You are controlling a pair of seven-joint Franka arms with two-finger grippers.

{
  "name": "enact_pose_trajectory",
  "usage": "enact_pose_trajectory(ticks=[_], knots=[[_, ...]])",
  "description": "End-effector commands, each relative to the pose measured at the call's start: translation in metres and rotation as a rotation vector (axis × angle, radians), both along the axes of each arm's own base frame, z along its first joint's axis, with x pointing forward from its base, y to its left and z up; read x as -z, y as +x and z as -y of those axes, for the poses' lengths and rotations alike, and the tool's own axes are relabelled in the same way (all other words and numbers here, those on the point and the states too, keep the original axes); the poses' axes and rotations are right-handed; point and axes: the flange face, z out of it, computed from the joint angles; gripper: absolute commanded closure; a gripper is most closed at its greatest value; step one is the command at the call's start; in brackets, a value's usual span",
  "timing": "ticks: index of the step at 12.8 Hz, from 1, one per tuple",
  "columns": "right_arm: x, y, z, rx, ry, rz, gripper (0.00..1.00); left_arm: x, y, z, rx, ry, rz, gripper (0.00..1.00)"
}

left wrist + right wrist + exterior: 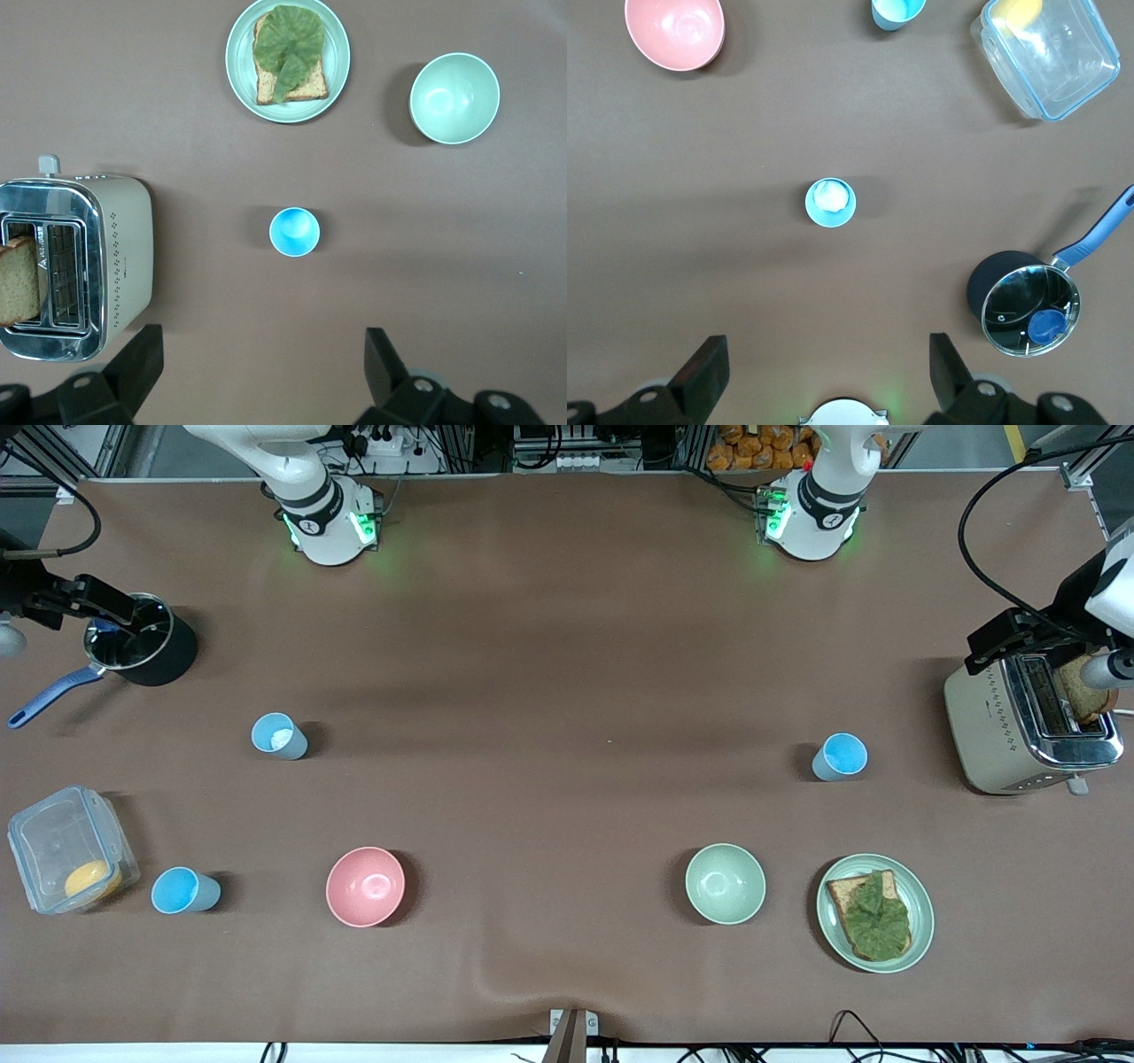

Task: Stack blue cups with both arms
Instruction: 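Reach the left gripper down to the blue cup beside the toaster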

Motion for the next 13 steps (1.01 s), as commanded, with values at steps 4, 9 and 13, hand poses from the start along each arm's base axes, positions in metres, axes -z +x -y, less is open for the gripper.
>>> enact_pose_trajectory(ticks=[4,9,13], knots=[[-0.004,0.003,-0.001,-0.009,0.018,0.000,0.00,0.025,0.013,-0.027,-0.051,-0.016,-0.080,0.00],[-0.002,0.004,-0.003,-0.009,0.017,-0.006,0.00,0.206,0.049,-0.025,-0.045,-0.027,-0.213,0.00],[0.009,0.010,-0.009,-0.021,0.017,-0.025,0.00,0.286,0.040,-0.024,-0.044,-0.029,-0.192,0.00]])
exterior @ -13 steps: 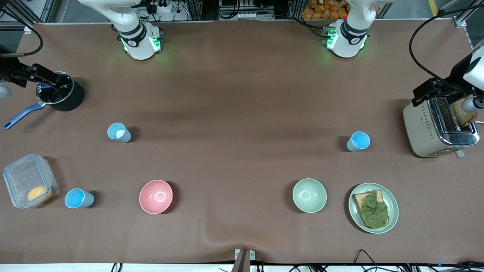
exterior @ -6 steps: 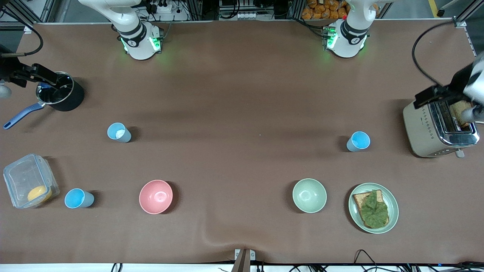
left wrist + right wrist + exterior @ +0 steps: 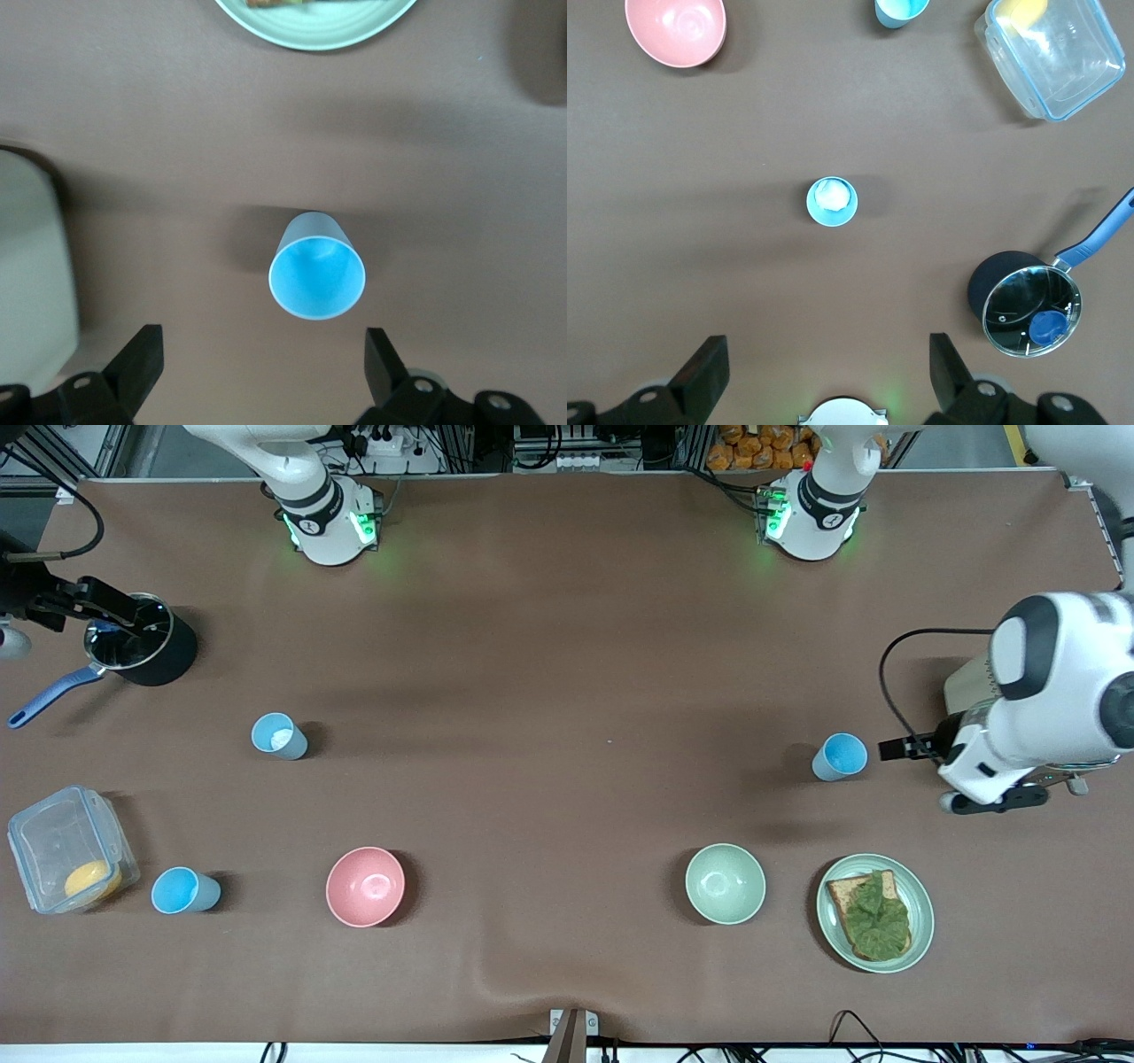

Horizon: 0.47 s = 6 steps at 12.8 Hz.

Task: Stack blue cups with both arms
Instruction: 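Reach the left gripper down to the blue cup beside the toaster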

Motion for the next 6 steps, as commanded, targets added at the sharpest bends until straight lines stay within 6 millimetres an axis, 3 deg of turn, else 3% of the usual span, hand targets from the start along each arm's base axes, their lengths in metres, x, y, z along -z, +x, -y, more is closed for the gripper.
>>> enact_pose_trajectory(ticks=[1,2,5,6], knots=[[0.013,0.011,-0.016,-0.034,0.015,-0.034,0.00,0.032,-0.013,0.000,-0.009,-0.010,0.009,0.00],[0.020,0.015,-0.026,-0.052,0.012,-0.047,0.00,0.046,-0.017,0.000,-0.007,-0.011,0.000,0.00],[0.071,0.034,-0.061,-0.111,0.002,-0.145,0.00,0.078,-0.024,-0.001,-0.011,-0.014,-0.005,0.00],[0.088,0.040,-0.063,-0.113,0.000,-0.165,0.00,0.089,-0.025,0.000,-0.009,-0.015,-0.020,0.00]])
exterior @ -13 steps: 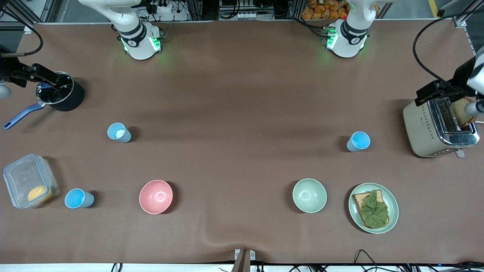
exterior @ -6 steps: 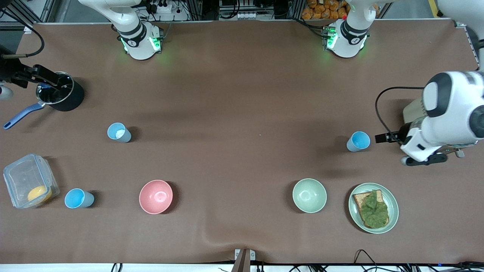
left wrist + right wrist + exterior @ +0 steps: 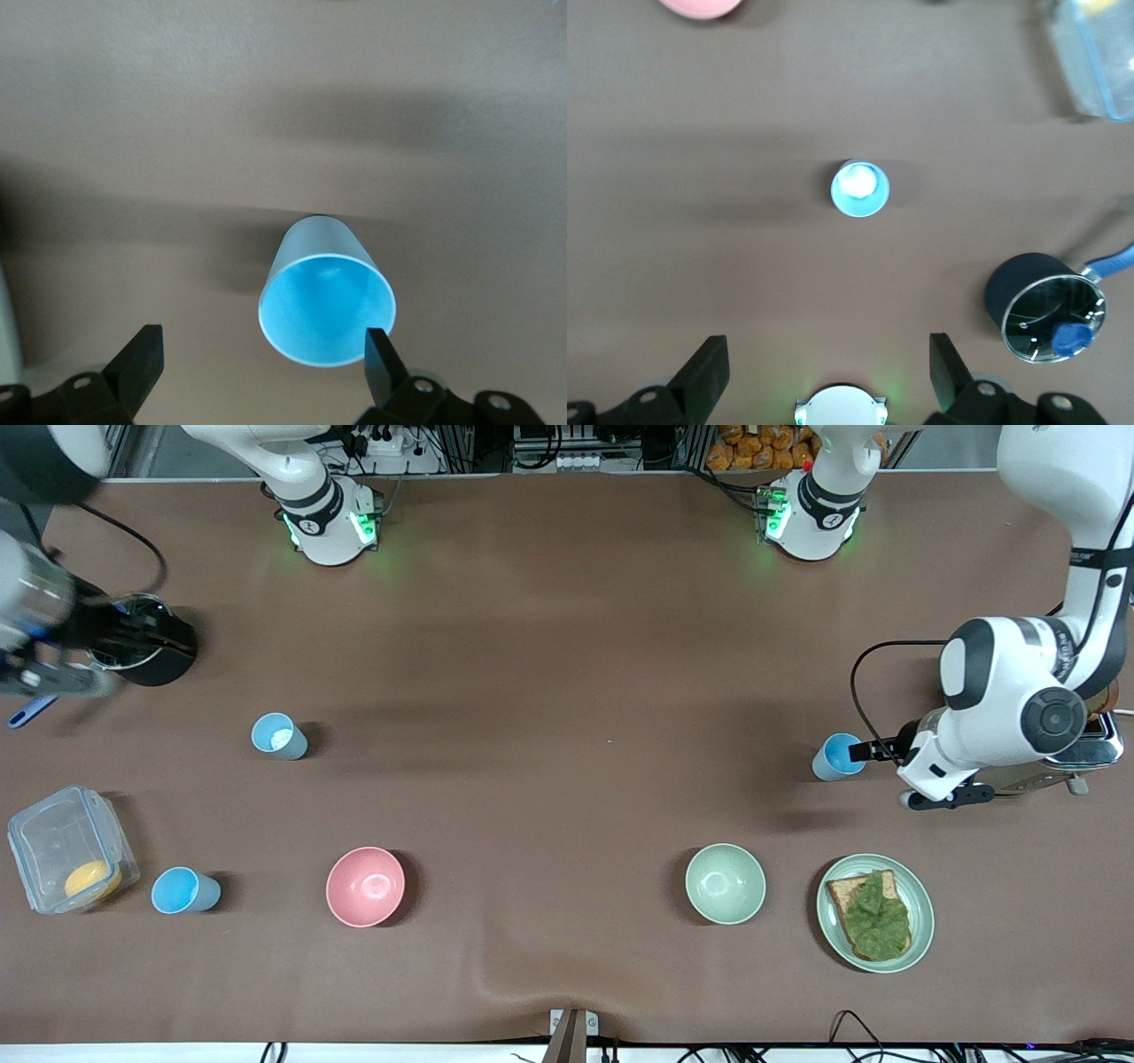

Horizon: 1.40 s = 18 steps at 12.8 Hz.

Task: Stack blue cups with both arms
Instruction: 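Grasp the blue cup with the left gripper while the right gripper grasps another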

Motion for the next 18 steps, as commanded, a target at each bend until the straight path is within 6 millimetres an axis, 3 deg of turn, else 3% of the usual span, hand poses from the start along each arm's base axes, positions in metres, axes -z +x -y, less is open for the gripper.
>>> enact_pose_trajectory(ticks=[1,3,8,10,14,17,18], knots=[[0.040,0.013,-0.010,-0.015,0.006,-0.037,0.00,0.022,-0.005,0.001,-0.007,-0.011,-0.017,0.00],[0.075,0.000,-0.008,-0.018,0.009,-0.027,0.00,0.029,-0.006,0.001,-0.007,-0.012,-0.026,0.00],[0.176,-0.035,-0.001,-0.022,0.023,0.086,0.00,0.042,-0.004,0.004,-0.004,-0.015,-0.022,0.64],[0.210,-0.044,-0.002,-0.028,0.026,0.116,0.00,0.041,-0.003,0.007,-0.001,-0.015,-0.019,1.00],[0.261,-0.048,0.003,-0.025,0.025,0.145,0.00,0.025,0.001,0.003,-0.004,-0.016,0.003,1.00],[0.288,-0.046,0.012,-0.012,0.020,0.124,0.00,-0.016,0.014,0.011,0.020,-0.016,0.046,1.00],[0.297,-0.044,0.016,-0.003,0.019,0.124,0.00,-0.037,0.020,0.022,0.036,-0.019,0.026,1.00]])
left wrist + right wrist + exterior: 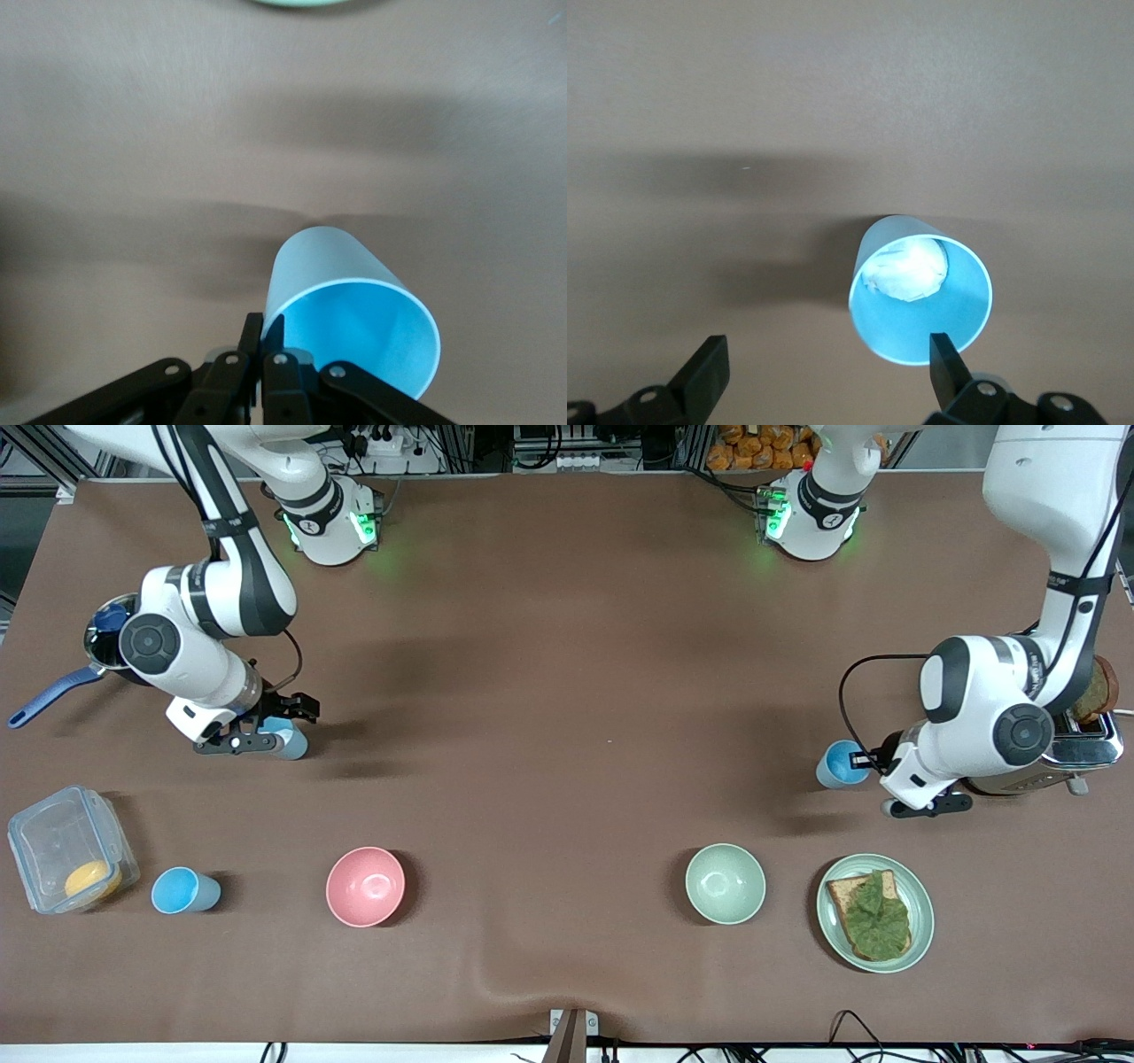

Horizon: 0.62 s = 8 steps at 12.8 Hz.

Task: Stack blue cups with both arms
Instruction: 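Set the right gripper's cup at table center while the left gripper lifts its cup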

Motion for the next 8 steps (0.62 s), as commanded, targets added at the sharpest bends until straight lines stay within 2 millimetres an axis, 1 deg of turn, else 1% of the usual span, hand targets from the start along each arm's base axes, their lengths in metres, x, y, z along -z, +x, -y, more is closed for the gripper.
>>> enact_pose_trajectory(ticks=[1,3,4,5,6,7,8], knots=[[0.023,0.002,0.009,0.013,0.001,-0.007,0.00,-0.065,0.012,0.015,0.025,-0.009,-0.037,1.00],[0.034,0.004,0.009,0.012,0.000,-0.013,0.00,-0.114,0.023,0.017,0.036,-0.009,-0.071,1.00],[0.037,0.003,0.009,0.013,0.000,-0.021,0.11,-0.135,0.026,0.024,0.047,-0.013,-0.072,1.00],[0.039,0.002,0.009,0.013,-0.001,-0.027,0.43,-0.152,0.027,0.035,0.055,-0.017,-0.072,1.00],[0.040,0.002,0.009,0.014,-0.002,-0.035,0.83,-0.163,0.026,0.047,0.074,-0.023,-0.066,1.00],[0.039,0.003,0.008,0.014,-0.002,-0.035,1.00,-0.176,0.023,0.055,0.083,-0.023,-0.048,1.00],[0.038,0.004,0.008,0.013,-0.001,-0.033,1.00,-0.181,0.021,0.065,0.084,-0.026,-0.040,1.00]])
